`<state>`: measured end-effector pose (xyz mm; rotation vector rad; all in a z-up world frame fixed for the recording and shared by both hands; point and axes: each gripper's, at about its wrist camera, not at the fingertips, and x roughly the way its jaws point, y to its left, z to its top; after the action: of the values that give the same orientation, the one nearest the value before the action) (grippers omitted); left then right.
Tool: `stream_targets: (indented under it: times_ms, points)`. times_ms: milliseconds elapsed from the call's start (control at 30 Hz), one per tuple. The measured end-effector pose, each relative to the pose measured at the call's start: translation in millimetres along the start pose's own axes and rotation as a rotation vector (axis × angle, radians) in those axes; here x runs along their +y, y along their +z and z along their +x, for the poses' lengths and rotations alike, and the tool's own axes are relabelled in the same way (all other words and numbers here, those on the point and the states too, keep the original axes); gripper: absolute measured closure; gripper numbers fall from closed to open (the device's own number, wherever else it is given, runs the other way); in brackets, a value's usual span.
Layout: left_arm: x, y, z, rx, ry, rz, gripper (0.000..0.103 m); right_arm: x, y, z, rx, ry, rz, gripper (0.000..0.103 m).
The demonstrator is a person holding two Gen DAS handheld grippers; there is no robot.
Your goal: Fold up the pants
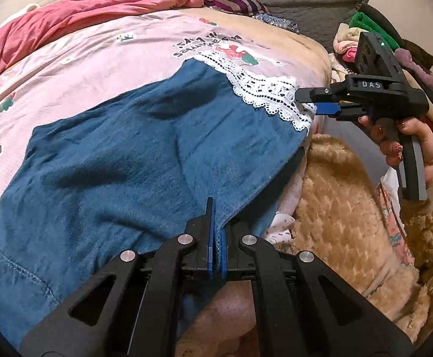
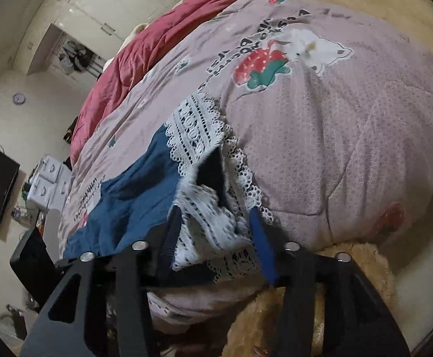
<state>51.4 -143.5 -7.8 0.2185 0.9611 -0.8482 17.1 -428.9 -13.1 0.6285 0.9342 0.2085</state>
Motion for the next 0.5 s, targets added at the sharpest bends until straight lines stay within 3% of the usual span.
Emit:
stream_targets:
  times_ms: [33, 67, 100, 133, 167, 267, 500]
  points:
    - [-0.2, -0.6, 1.1, 0.002, 0.003, 0.003, 0.103, 1.6, -0.7, 0.4, -0.003, -0.001, -0.019, 0.056]
    - [-0.2, -1.1, 2.3, 0.005, 0.005, 0.005, 0.103, 3.3, -1.7, 1.4, -0.003, -0.009, -0.04, 0.062]
    - [0.1, -1.3, 2.9, 0.007, 0.006, 0.005, 0.103, 6.3, -3.4, 3.2, 0.002, -0.025, -0.074, 0.072]
    - [0.6, -1.3, 3.7, 0.01, 0.005, 0.004, 0.103, 8.0, -4.0, 4.3, 0.008, -0.034, -0.098, 0.093]
    - [0.6, -1.0, 3.6, 0.011, 0.006, 0.005, 0.103, 10.5, -5.0, 5.1, 0.013, -0.051, -0.131, 0.097]
    - [-2.3, 0.3, 1.0, 0.009, 0.01, 0.022, 0.103, 14.4, -9.8, 0.2, 0.016, -0.116, -0.219, 0.097]
    - [-2.8, -7.5, 14.9, 0.059, -0.007, 0.03, 0.102, 1.1, -23.5, 10.7, 0.054, -0.204, -0.266, 0.096]
